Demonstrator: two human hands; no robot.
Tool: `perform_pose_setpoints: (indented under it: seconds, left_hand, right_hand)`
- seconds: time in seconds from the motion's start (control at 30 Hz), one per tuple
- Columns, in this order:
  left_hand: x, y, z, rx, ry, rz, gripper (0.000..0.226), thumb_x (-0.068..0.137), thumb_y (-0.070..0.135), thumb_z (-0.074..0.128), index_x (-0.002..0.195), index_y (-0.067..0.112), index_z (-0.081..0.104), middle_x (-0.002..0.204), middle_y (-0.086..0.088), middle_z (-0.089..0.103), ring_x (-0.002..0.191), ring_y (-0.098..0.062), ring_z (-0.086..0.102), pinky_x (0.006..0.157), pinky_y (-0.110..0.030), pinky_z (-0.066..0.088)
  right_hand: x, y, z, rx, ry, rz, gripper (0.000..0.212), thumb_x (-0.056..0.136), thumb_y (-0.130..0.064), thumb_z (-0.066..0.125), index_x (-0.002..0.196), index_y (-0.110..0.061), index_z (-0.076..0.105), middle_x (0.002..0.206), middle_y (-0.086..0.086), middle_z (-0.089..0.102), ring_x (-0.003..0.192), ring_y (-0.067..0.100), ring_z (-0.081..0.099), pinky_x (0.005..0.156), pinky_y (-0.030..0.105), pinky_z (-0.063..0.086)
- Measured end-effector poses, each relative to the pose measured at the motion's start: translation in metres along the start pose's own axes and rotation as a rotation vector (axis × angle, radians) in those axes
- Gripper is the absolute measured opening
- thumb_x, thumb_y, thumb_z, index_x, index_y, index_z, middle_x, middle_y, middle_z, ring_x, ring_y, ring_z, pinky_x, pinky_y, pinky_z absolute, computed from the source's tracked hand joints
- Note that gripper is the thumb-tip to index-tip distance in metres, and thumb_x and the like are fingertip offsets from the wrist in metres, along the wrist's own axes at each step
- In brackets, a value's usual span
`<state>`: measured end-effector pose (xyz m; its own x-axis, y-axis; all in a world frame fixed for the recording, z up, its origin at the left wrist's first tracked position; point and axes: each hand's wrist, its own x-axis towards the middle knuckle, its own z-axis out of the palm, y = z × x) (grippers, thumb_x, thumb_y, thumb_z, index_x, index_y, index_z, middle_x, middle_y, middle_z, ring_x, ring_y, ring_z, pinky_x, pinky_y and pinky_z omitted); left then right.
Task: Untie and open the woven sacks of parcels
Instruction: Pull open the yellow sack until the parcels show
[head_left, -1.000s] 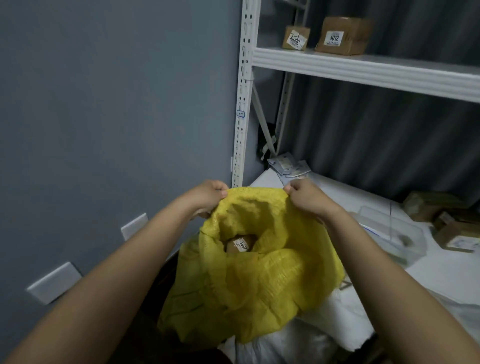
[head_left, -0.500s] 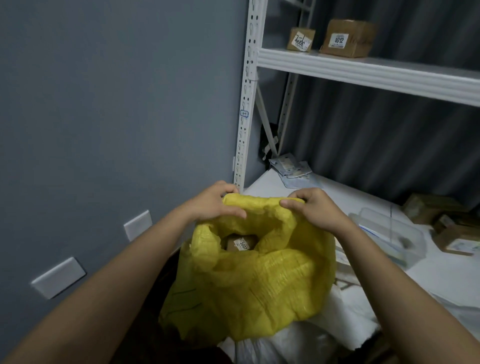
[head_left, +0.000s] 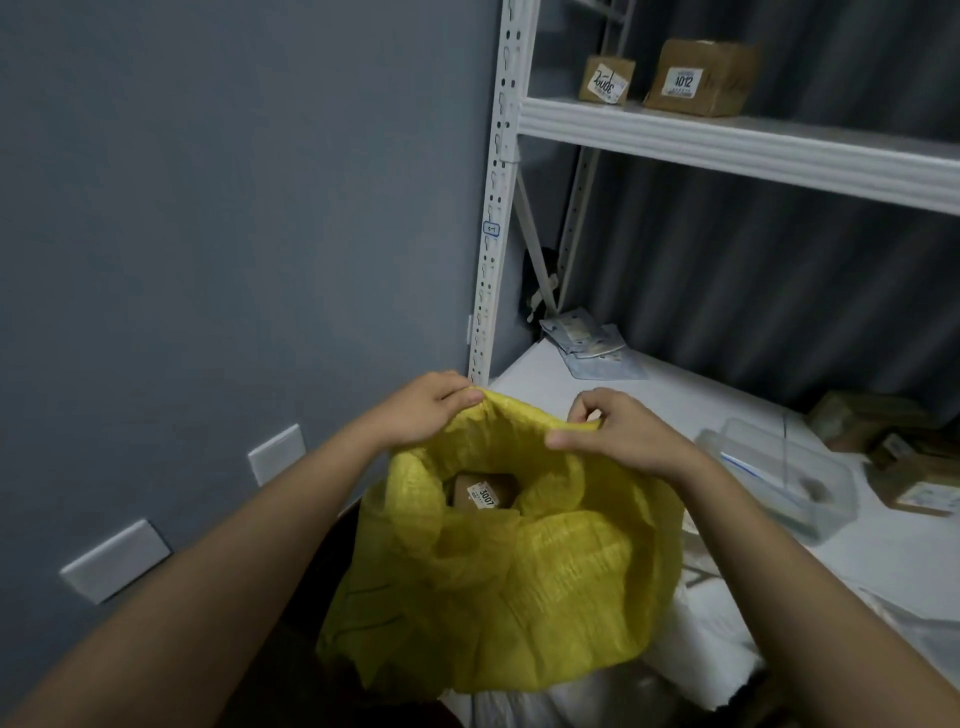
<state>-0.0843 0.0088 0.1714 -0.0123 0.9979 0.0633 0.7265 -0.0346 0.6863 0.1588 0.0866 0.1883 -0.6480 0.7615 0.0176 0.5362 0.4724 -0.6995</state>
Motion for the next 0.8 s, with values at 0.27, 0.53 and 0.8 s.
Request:
perform_pose_setpoints:
  seconds: [0.27, 0.53, 0.8]
  left_hand:
    - [0.007, -0.002, 0.007, 0.464, 0.165, -0.137, 0.022, 0.098, 0.034, 0.045, 0.114, 0.024, 0.055, 0.115, -0.004, 0.059, 0.111, -0.025, 0.051, 0.096, -0.038, 0.036]
    - [-0.027, 0.06, 0.029, 0.032, 0.185, -0.223, 0.053, 0.093, 0.059, 0.037, 0.064, 0.016, 0.045, 0.061, 0.002, 0.05, 0.061, -0.02, 0.05, 0.059, -0.034, 0.035]
    - [-0.012, 0.04, 0.048, -0.333, 0.278, -0.404, 0.04, 0.084, 0.017, 0.067, 0.113, 0.018, 0.04, 0.105, -0.008, 0.06, 0.095, -0.025, 0.06, 0.077, -0.039, 0.051]
  right_hand:
    - [0.001, -0.005, 0.021, 0.507, -0.046, 0.262, 0.019, 0.094, -0.02, 0.058, 0.095, -0.005, 0.07, 0.083, 0.009, 0.069, 0.073, 0.017, 0.063, 0.071, 0.03, 0.054]
    - [0.038, -0.042, 0.042, 1.076, 0.022, 0.424, 0.047, 0.089, 0.008, 0.054, 0.132, -0.007, 0.041, 0.096, 0.017, 0.061, 0.058, 0.017, 0.061, 0.049, 0.028, 0.053]
    - [0.059, -0.055, 0.047, 1.253, -0.066, 0.397, 0.068, 0.094, 0.011, 0.043, 0.149, -0.015, 0.015, 0.094, 0.021, 0.061, 0.064, 0.02, 0.069, 0.057, 0.032, 0.059]
